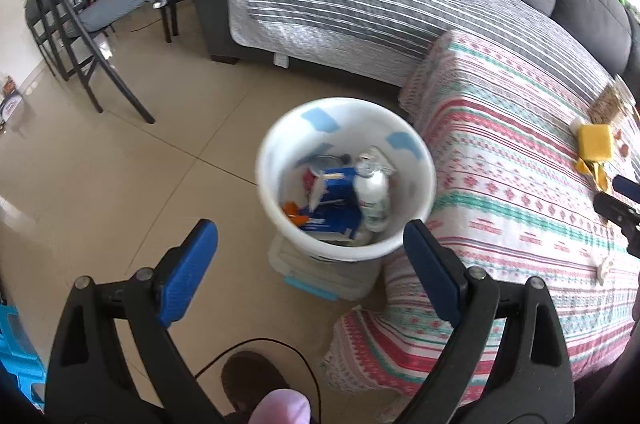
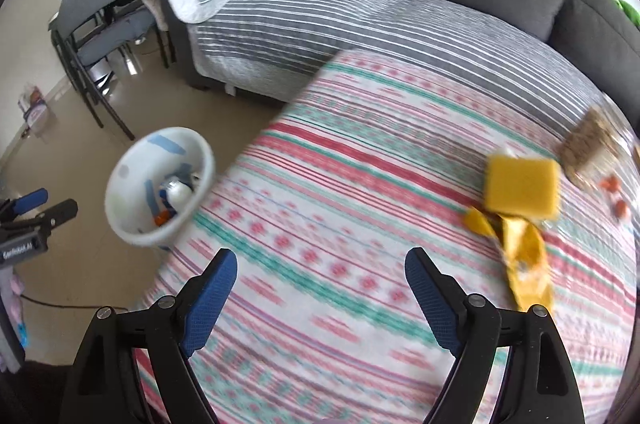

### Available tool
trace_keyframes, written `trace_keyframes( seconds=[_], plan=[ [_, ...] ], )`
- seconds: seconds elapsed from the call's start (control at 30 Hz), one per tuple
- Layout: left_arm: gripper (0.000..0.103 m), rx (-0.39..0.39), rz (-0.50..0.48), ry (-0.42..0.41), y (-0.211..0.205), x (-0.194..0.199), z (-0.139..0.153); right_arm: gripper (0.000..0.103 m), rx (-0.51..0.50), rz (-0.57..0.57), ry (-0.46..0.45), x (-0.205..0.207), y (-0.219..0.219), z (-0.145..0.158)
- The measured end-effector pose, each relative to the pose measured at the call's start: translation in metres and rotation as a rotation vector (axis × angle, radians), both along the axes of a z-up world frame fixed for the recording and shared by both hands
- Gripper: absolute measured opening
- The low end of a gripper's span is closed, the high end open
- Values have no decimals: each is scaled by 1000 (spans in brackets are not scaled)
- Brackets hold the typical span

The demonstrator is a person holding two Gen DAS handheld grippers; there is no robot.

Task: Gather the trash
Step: 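Move both grippers back over the table toward the white tissue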

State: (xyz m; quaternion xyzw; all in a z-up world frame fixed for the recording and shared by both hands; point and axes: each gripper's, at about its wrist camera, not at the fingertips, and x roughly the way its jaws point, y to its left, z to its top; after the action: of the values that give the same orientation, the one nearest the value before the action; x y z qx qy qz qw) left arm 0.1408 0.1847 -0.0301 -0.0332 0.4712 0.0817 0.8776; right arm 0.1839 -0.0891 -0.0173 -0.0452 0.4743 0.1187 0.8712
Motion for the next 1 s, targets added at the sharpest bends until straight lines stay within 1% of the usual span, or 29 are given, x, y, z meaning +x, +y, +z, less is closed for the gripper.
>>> trace_keyframes(
  seconds=[0.17,0.27,0.33,0.5,0.67,0.7,0.77,0.8,0.87,0.9,0.93,1.0],
  plan=[
    [94,7,-41,-1,-27,0,3,89,-8,-77,13,-18,-53,-2],
    [95,9,-73,7,-43,2,3,90,-21,-122,37,-29,-81,-11],
    [100,10,-99,15,-54,3,2,90,-35,-152,85,-36,-98,-24],
    [101,15,-156,23,-80,2,0,90,-40,-178,186,-47,-122,-55],
    [101,8,-192,48,-99,1,-8,90,-38,-194,244,-58,-136,-83],
    [101,6,-199,55,-102,0,-10,90,-39,-184,247,-61,-136,-89],
    [101,8,-205,65,-105,0,-12,91,-76,-148,192,-67,-130,-90],
    [101,10,-207,70,-106,-1,-14,93,-87,-137,185,-69,-129,-91],
    [101,15,-209,77,-108,-2,-16,98,-81,-140,158,-74,-129,-94],
    [101,17,-208,80,-108,-3,-17,103,-71,-154,144,-77,-131,-97],
    [101,18,-207,83,-108,-3,-18,103,-70,-159,112,-81,-131,-97],
    [101,16,-204,89,-107,-4,-20,103,-82,-162,92,-84,-127,-100]
  ],
)
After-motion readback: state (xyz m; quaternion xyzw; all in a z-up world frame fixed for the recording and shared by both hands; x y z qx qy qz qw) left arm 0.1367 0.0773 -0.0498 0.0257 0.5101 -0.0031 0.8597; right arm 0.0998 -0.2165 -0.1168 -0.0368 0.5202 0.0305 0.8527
